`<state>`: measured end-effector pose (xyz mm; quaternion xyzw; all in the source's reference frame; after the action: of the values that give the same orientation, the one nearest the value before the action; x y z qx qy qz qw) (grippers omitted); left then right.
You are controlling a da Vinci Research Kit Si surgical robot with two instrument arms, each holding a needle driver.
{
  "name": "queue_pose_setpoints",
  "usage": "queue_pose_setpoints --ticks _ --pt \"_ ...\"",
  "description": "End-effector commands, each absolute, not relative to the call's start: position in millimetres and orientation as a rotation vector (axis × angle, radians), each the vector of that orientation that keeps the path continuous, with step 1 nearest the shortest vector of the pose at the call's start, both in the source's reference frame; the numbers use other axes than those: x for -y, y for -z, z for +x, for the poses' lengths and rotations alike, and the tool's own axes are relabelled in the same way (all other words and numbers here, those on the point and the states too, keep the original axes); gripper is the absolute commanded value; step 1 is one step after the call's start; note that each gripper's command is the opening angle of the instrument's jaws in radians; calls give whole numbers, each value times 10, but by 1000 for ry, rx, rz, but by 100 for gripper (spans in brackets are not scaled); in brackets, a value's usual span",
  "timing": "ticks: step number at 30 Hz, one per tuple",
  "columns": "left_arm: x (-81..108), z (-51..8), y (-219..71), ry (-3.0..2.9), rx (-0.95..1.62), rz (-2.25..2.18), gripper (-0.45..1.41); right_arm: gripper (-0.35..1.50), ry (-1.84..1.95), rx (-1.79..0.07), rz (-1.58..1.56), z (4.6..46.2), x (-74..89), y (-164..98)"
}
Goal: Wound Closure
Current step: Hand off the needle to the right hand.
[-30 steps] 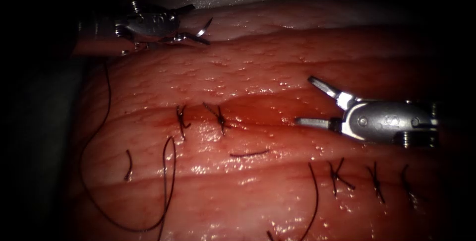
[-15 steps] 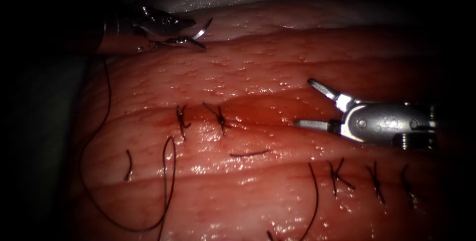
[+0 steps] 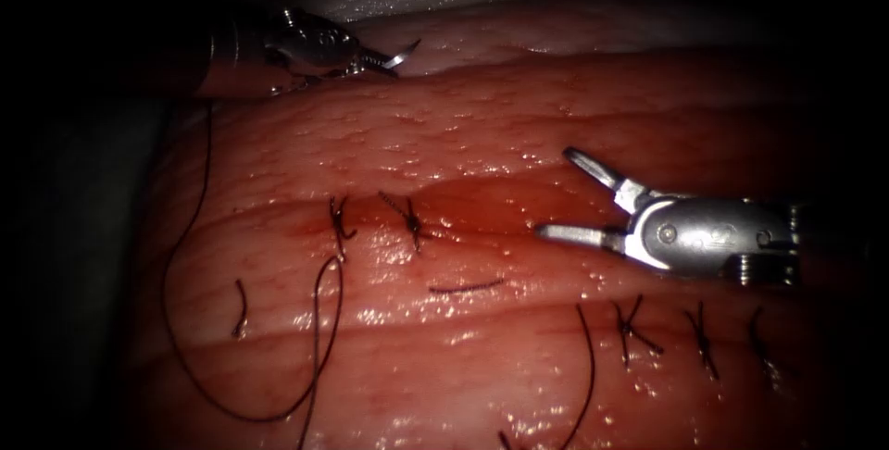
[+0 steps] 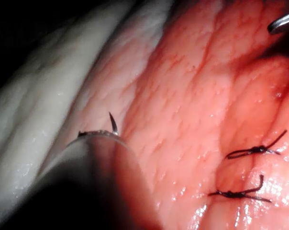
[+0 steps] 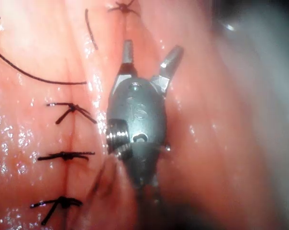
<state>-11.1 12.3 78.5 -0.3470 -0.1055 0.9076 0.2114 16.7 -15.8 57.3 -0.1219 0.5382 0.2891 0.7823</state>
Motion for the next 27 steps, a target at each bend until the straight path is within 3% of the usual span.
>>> queue_pose_setpoints --ticks 1,8,11,16,19,22,26,27 --pt "-125 -122 -780 -2556 232 -1025 -45 120 -664 -1157 -214 172 154 -586" --pt "-98 -156 -713 -2625 28 -1578 -45 133 -772 -1160 -40 160 139 -609" --pt "-80 -164 -686 -2638 -43 -1695 -45 115 -775 -1174 65 153 135 -612" --pt "-47 -180 -638 -2714 -232 -1868 -45 110 -848 -1211 238 138 124 -616" --pt "-26 -188 -604 -2718 -391 -2039 -45 81 -947 -1241 413 131 117 -619" --pt "-15 -193 -587 -2720 -493 -2128 -45 64 -1047 -1292 571 133 115 -621" --pt "2 -195 -571 -2689 -655 -2259 -45 103 -1197 -1343 828 149 117 -617" --pt "4 -195 -571 -2682 -667 -2275 -45 105 -1208 -1351 867 154 118 -615"
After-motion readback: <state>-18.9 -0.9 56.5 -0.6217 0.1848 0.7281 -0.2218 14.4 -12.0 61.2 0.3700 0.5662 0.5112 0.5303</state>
